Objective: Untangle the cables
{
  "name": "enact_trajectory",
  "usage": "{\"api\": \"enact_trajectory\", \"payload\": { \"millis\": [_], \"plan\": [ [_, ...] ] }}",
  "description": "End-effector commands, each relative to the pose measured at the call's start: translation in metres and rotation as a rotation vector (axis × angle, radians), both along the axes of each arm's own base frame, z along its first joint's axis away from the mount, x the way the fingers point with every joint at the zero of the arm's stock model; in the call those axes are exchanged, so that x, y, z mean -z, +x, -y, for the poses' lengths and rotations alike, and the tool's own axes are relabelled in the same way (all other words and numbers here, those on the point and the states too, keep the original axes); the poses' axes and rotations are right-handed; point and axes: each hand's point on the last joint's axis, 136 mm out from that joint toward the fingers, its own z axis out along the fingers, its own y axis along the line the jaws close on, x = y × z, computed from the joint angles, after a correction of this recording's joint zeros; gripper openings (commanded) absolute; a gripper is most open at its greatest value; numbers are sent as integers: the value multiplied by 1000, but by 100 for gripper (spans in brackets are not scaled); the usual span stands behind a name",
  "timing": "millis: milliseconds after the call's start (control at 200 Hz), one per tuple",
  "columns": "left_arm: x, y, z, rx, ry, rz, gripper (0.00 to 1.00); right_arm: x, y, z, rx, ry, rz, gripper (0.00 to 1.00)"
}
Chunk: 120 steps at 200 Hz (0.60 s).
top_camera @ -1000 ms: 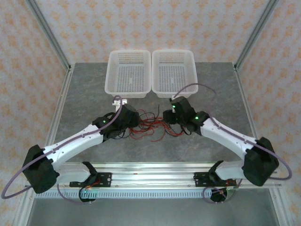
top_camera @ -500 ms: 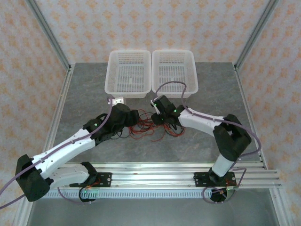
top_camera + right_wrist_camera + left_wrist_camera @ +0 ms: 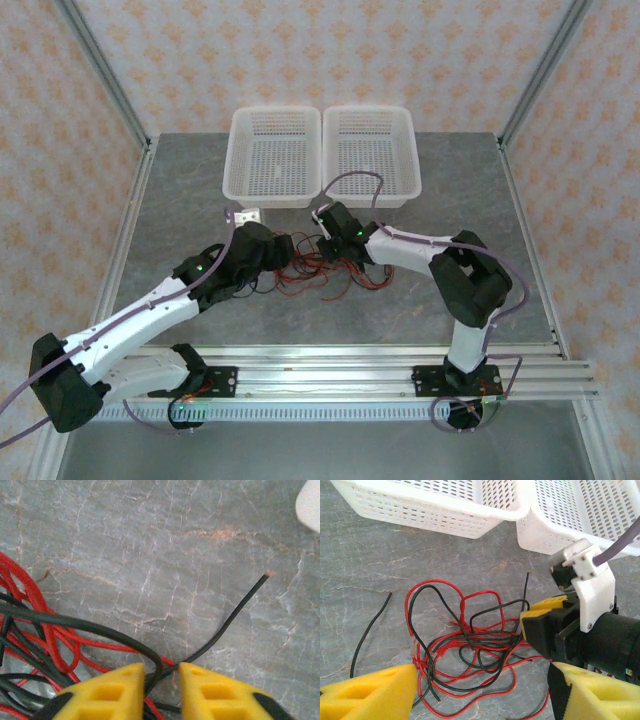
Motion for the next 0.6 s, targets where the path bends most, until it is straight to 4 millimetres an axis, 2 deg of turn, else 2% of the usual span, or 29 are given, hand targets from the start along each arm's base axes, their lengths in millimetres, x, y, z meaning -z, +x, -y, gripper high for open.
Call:
{"api": "enact_trajectory", "payload": {
  "millis": [0, 50, 235, 410, 596],
  "plan": [
    [-2, -2, -9, -24, -3, 9, 72, -26, 20, -8, 51, 43, 103, 8],
    [-3, -2, -10, -25, -3, 12, 72, -35, 23, -7, 68, 59, 128, 0],
    [-1, -2, -12, -26, 7, 16, 72, -86, 24, -6, 103, 141, 191, 0],
    [5, -2, -10, -15, 15, 13, 72, -146, 16, -3, 121, 249, 237, 0],
    [10, 1, -6, 1, 28, 7, 72, -198, 11, 7, 157, 318, 290, 0]
  ]
}}
